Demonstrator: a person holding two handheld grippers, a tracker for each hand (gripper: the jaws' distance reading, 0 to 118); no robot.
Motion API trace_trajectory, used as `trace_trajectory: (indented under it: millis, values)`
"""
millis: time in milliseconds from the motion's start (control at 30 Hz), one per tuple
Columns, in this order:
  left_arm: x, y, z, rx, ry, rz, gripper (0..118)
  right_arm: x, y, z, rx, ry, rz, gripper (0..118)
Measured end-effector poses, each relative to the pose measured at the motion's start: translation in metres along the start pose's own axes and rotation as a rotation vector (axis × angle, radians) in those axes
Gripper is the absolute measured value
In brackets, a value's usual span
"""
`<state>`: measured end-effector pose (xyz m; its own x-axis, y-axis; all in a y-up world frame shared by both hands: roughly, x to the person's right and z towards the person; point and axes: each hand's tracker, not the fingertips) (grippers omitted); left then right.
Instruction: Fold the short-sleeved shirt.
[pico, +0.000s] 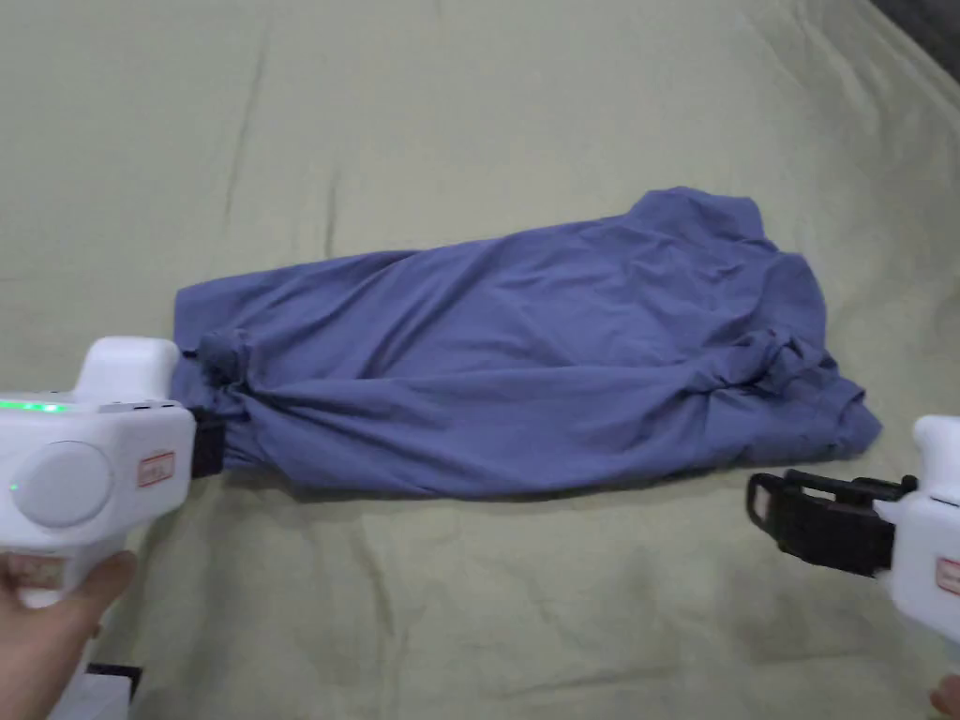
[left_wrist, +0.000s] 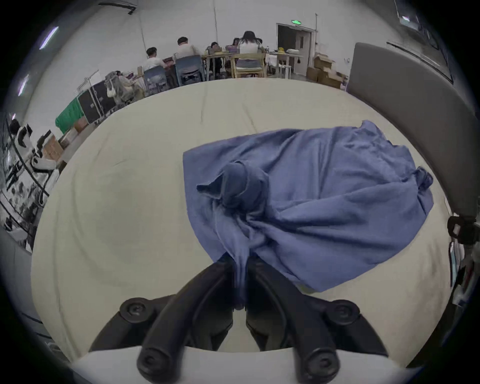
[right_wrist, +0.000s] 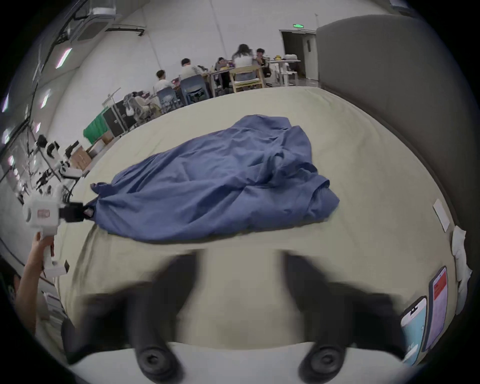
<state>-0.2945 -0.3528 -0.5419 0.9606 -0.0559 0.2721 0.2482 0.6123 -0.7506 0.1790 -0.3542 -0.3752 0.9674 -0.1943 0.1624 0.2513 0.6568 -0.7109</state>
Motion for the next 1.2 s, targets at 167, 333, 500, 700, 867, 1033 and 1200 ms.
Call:
trace_trajectory:
  millis: [167, 333, 500, 700, 867, 1033, 1200]
  values:
    - [-0.005, 0.003, 0.001, -0.022, -0.002, 0.014, 4, 0.053, 0.078, -0.032, -0.081, -0.086, -0.135, 118]
    - [0.004, 0.001, -0.013, -0.043, 0.003, 0.016, 4, 0.082, 0.054, -0.104, -0.152, -0.101, -0.166, 114]
    - [0.007, -0.005, -0.015, -0.052, 0.001, 0.0, 4, 0.053, 0.051, -0.09, -0.133, -0.177, 0.103, 27]
    - [-0.01, -0.005, 0.0, -0.026, -0.053, 0.077, 4, 0.051, 0.049, -0.063, -0.083, -0.127, 0.095, 12]
    - [-0.022, -0.001, 0.027, -0.016, -0.082, 0.048, 4, 0.041, 0.048, -0.014, 0.0, -0.082, 0.098, 12]
    - [-0.033, -0.015, 0.058, -0.022, -0.057, -0.014, 4, 0.042, 0.032, 0.035, 0.026, -0.088, 0.104, 12]
    - [-0.041, -0.054, 0.07, -0.088, -0.068, -0.014, 4, 0.053, -0.008, 0.057, -0.017, -0.088, 0.081, 12]
